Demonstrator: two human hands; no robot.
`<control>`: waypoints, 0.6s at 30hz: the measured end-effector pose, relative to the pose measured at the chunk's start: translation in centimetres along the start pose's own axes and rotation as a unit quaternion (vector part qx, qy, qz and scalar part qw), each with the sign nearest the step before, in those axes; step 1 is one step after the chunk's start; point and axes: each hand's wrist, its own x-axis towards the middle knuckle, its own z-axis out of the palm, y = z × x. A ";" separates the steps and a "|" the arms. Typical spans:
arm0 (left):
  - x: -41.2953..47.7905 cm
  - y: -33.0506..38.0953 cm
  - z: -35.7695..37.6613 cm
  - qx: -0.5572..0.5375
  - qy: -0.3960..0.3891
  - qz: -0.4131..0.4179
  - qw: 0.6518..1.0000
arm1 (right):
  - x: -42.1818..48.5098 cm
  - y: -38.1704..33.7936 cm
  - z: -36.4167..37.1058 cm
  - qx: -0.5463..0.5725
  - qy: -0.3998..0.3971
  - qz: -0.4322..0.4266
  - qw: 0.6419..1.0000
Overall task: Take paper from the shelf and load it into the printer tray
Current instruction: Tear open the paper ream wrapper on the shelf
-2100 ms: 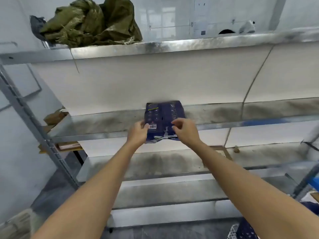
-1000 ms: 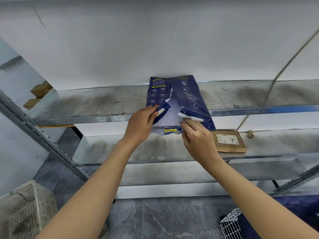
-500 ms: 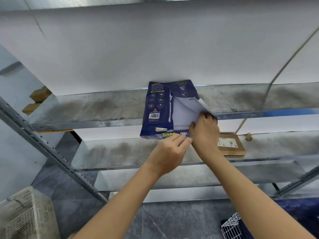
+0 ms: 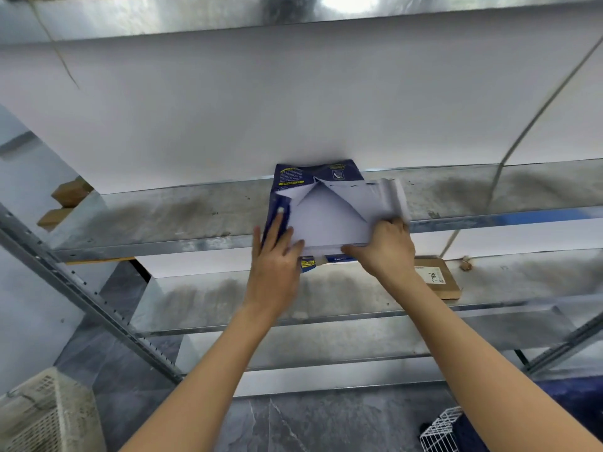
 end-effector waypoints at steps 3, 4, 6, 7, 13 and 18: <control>0.2 -1.4 -0.3 0.037 -0.072 -0.040 0.996 | 0.2 -0.2 -0.1 -0.023 0.018 -0.072 0.997; 0.2 -1.6 -0.3 0.034 -0.080 -0.038 0.995 | 0.3 -0.3 -0.2 -0.023 0.021 -0.105 0.994; 0.3 -2.1 -0.2 0.008 -0.081 -0.036 0.996 | 0.7 -0.2 -0.5 -0.018 0.014 -0.150 0.988; 0.5 -2.4 -0.3 -0.005 -0.080 -0.042 0.996 | 1.0 0.0 -0.7 -0.013 0.006 -0.156 0.988; 2.6 -3.9 -1.0 0.006 -0.123 -0.041 0.992 | 3.2 1.3 -1.7 0.014 -0.047 -0.195 0.980; 3.2 -3.8 -1.4 0.033 -0.121 -0.028 0.992 | 2.9 2.2 -0.7 -0.148 0.040 -0.354 0.923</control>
